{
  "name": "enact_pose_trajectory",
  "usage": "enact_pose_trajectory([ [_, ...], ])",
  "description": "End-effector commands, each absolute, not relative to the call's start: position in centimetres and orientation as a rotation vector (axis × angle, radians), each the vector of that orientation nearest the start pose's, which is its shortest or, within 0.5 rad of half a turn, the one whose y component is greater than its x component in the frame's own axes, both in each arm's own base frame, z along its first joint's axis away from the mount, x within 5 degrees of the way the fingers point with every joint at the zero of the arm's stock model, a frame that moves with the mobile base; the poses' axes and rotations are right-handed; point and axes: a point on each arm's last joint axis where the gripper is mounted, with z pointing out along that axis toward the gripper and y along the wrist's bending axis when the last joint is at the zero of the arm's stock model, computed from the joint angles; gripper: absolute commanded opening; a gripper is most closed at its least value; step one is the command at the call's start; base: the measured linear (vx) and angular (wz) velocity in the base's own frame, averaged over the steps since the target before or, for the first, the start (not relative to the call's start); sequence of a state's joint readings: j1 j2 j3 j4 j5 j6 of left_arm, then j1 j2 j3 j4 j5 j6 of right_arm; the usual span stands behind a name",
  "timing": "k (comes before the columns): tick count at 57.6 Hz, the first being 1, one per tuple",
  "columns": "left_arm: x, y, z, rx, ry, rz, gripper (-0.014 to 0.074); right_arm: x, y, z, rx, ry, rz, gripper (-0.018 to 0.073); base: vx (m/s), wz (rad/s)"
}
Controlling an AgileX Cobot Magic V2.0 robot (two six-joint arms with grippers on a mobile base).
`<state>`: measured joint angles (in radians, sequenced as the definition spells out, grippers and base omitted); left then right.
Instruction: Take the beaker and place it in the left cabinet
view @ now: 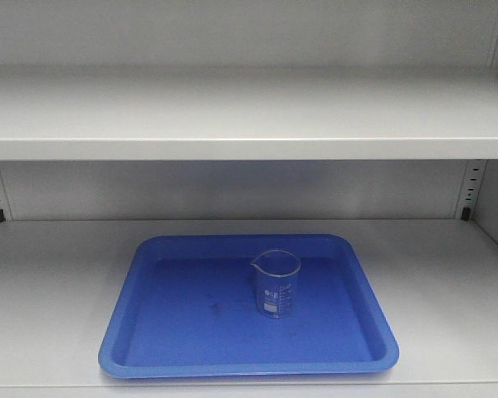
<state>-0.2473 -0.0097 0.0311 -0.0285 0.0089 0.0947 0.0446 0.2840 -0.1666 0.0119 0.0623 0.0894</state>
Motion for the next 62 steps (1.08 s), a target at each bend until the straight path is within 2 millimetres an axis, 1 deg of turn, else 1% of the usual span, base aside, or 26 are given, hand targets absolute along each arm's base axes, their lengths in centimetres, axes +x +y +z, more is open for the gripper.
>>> enact_pose_trajectory([
  [1, 5.4, -1.4, 20.5, 0.217, 1.415, -0.161, 0.0001, 7.2, 0.3, 24.1, 0.032, 1.5, 0.093, -0.0008, 0.0, 0.0],
  [8, 5.4, -1.4, 20.5, 0.217, 1.415, -0.161, 0.0001, 6.0, 0.2, 21.2, 0.029, 1.435, 0.093, -0.0008, 0.0, 0.0],
  [11, 5.4, -1.4, 20.5, 0.217, 1.415, -0.161, 0.0001, 5.6, 0.2, 20.7, 0.029, 1.437, 0.093, -0.0008, 0.0, 0.0],
  [19, 5.4, -1.4, 20.5, 0.217, 1.413, -0.161, 0.0001, 5.7, 0.2, 20.5, 0.032, 1.475, 0.088, -0.0008, 0.0, 0.0],
  [62, 5.4, -1.4, 20.5, 0.217, 1.413, -0.161, 0.0001, 5.5, 0.2, 20.5, 0.033, 1.464, 0.087, -0.0008, 0.0, 0.0],
])
